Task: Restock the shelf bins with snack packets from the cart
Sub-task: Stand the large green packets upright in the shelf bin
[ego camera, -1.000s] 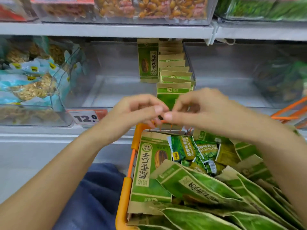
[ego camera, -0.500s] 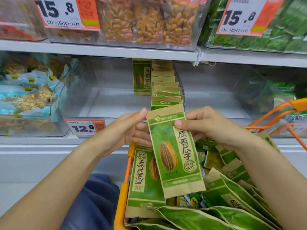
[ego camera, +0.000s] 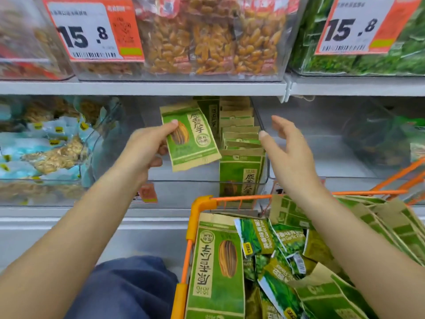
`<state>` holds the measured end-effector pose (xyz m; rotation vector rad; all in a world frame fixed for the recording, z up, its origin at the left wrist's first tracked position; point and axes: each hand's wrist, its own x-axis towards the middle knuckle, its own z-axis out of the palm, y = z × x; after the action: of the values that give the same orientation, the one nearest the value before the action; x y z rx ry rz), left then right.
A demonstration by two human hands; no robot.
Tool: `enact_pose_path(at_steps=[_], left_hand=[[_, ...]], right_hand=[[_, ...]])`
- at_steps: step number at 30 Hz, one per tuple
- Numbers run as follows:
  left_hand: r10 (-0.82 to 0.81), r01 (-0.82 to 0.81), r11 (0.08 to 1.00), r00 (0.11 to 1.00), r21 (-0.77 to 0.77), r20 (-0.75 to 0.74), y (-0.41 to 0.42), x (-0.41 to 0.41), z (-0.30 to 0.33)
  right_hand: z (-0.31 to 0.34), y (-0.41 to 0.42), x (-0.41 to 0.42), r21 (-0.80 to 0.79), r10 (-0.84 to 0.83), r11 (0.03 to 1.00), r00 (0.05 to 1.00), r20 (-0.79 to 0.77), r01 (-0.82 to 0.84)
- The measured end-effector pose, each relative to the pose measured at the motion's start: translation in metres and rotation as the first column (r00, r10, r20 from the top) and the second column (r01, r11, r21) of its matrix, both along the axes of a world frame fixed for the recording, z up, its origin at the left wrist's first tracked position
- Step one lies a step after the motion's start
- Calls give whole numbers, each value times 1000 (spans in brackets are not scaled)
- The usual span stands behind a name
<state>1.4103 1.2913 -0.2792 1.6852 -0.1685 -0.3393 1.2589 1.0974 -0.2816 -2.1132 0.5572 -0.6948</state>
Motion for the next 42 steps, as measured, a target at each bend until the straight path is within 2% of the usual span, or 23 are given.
enact_pose_path(at_steps=[2, 4, 8, 10, 15, 21, 25, 28, 31, 34, 36, 37, 39, 42], left_hand=[[52, -59, 994, 996, 89, 79, -15, 27, -6], [64, -97, 975, 984, 199, 167, -35, 50, -13], [-89, -71, 876, 948, 477, 305, -78, 89, -23], [-96, -114, 832, 934, 543, 344, -95, 100, -26], [24, -155, 903, 950, 401, 312, -117, 118, -43], [109, -243, 898, 930, 366, 351, -124, 118, -68], [128, -149, 970, 985, 190, 117, -113, 124, -65], [139, -143, 984, 989, 108, 46, -100, 112, -46], [153, -162, 986, 977, 47, 147, -77, 80, -22], [62, -62, 998, 950, -12, 307, -46, 22, -2], [-47, 59, 998, 927, -22, 373, -30, -22, 3], [-95, 114, 993, 917, -27, 388, -23, -41, 4], [-196, 222, 975, 906, -27, 374, -13, -71, 0], [-401, 416, 909, 871, 7, 285, -7, -98, -14]], right_hand=[[-14, 3, 2, -9, 68, 998, 993, -96, -69], [-22, 2, 3, -23, 84, 996, 990, -114, -87], [-26, -3, 5, -4, 80, 997, 991, -110, -81], [-27, -2, 6, -7, 82, 996, 991, -104, -83], [-30, -4, 6, 25, 86, 996, 993, -78, -84], [-30, -5, 8, 34, 78, 997, 994, -74, -76], [-28, -5, 6, 53, 85, 995, 994, -73, -81], [-26, -8, 6, 89, 103, 991, 991, -85, -95], [-18, -4, 1, 160, 107, 983, 991, -81, -93], [2, 2, -7, -7, 61, 998, 997, 52, -61], [20, 6, -16, -102, 137, 987, 986, 97, -127], [28, 8, -22, -121, 208, 972, 977, 55, -200], [40, 12, -40, -112, 373, 912, 911, -176, -395], [45, 23, -74, -8, 509, 785, 654, -560, -619]])
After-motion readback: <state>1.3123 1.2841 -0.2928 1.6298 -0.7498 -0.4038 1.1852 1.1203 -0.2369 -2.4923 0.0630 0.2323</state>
